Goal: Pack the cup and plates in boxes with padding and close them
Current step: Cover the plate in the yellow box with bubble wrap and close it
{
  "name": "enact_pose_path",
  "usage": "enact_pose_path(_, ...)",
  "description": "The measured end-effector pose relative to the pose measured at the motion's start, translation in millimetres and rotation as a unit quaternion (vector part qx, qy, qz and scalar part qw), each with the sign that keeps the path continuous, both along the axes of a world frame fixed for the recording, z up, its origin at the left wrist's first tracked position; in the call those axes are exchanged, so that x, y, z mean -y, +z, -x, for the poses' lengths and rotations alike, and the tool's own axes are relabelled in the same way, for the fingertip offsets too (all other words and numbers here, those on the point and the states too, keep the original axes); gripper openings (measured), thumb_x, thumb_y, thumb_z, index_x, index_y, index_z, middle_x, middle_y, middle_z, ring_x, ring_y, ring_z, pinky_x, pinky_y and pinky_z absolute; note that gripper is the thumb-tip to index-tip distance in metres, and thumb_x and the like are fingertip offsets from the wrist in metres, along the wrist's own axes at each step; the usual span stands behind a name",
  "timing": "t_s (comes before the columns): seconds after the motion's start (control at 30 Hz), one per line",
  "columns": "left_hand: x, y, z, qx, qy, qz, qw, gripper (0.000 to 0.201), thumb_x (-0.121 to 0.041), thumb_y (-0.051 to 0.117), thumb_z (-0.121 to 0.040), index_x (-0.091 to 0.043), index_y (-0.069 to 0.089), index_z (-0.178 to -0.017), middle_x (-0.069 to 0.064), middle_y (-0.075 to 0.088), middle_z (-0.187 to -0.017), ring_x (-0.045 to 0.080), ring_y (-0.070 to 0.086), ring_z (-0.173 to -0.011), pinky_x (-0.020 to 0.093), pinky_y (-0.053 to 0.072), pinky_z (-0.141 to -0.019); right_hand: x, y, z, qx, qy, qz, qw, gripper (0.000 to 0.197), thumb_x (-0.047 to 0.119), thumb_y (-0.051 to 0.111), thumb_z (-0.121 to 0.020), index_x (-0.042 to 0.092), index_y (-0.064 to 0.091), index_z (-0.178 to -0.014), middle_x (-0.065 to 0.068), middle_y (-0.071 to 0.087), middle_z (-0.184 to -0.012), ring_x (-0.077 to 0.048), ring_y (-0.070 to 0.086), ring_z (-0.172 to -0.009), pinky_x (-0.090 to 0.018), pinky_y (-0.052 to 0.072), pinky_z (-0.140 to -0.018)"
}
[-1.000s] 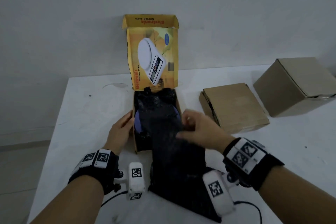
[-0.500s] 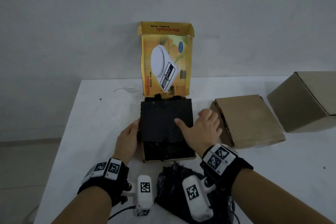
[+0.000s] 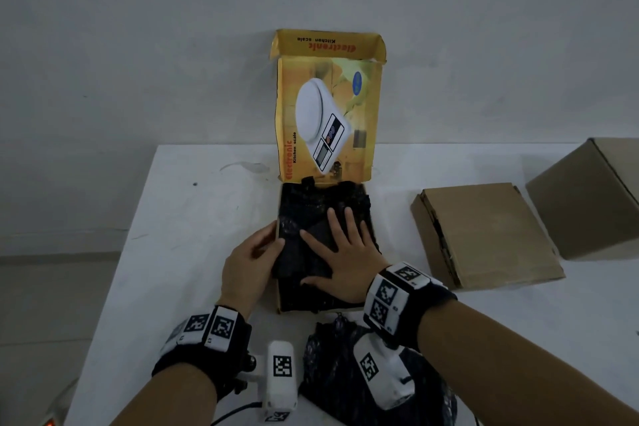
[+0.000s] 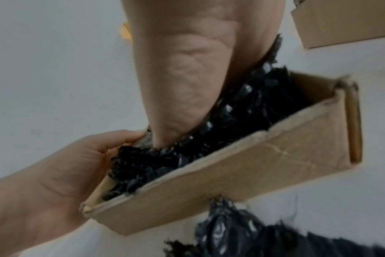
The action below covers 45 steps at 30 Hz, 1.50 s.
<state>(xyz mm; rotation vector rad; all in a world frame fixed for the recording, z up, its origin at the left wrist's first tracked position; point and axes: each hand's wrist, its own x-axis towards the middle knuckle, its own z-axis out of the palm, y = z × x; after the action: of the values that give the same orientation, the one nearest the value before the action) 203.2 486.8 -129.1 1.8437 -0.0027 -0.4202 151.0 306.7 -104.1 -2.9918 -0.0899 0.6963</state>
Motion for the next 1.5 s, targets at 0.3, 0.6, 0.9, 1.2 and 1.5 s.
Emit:
enact_pose_path(0.3, 5.0, 8.3, 1.6, 0.023, -0.021, -0.055, 0.998, 0.056, -0.039, 0.060, -0.069, -0.047, 0.055, -0.124, -0.021, 0.064, -0.115, 0.002, 0.064, -0.094, 0.037, 0.053, -0.089, -1.2, -4.2, -1.6, -0.009, -0.007, -0.041, 0.999, 0.097, 0.091, -0.004, -0.055, 0.047, -0.024, -0.139, -0.006, -0.037, -0.150, -0.036, -0.035, -0.136, -0.054, -0.015, -0.114)
enact_pose_path(0.6, 3.3, 5.5, 4.2, 0.030, -0.023, -0.065, 0.997, 0.044, -0.031, 0.066, -0.085, -0.038, 0.056, -0.128, -0.012, 0.064, -0.118, 0.008, 0.061, -0.101, 0.031, 0.049, -0.093, 11.1, 50.9, 16.0, 0.159, -0.121, -0.297, 0.934, 0.034, 0.026, 0.066, -0.083, 0.028, 0.056, -0.115, 0.003, 0.062, -0.110, -0.014, 0.058, -0.101, -0.032, 0.050, -0.090)
enact_pose_path(0.9, 3.7, 6.4, 10.7, 0.005, -0.017, -0.023, 1.000, 0.043, -0.042, 0.054, -0.081, -0.043, 0.057, -0.124, -0.017, 0.063, -0.118, 0.009, 0.057, -0.113, 0.041, 0.045, -0.102, 5.6, 38.8, 87.5, 0.016, 0.118, -0.110, 0.987, 0.050, 0.036, 0.065, -0.084, 0.029, 0.049, -0.131, 0.003, 0.054, -0.128, -0.021, 0.054, -0.111, -0.034, 0.046, -0.079)
enact_pose_path(1.2, 5.0, 12.2, 11.4, -0.004, -0.005, 0.016, 1.000, 0.033, -0.038, 0.056, -0.090, -0.040, 0.060, -0.123, -0.017, 0.062, -0.118, 0.010, 0.055, -0.117, 0.039, 0.041, -0.106, 2.6, 39.8, 95.6, -0.038, 0.081, -0.131, 0.987, 0.026, 0.019, 0.064, -0.081, 0.017, 0.064, -0.107, -0.007, 0.061, -0.106, -0.024, 0.054, -0.100, -0.033, 0.046, -0.081)
enact_pose_path(1.5, 1.1, 14.7, 13.3, -0.009, -0.013, 0.047, 0.999, 0.036, -0.060, 0.050, -0.077, -0.054, 0.061, -0.111, -0.016, 0.063, -0.123, 0.010, 0.055, -0.119, 0.041, 0.040, -0.107, 47.7, 92.2, 12.7, 0.142, -0.301, -0.351, 0.875, 0.040, 0.029, 0.072, -0.081, 0.020, 0.052, -0.115, -0.001, 0.064, -0.106, -0.017, 0.058, -0.093, -0.025, 0.045, -0.071)
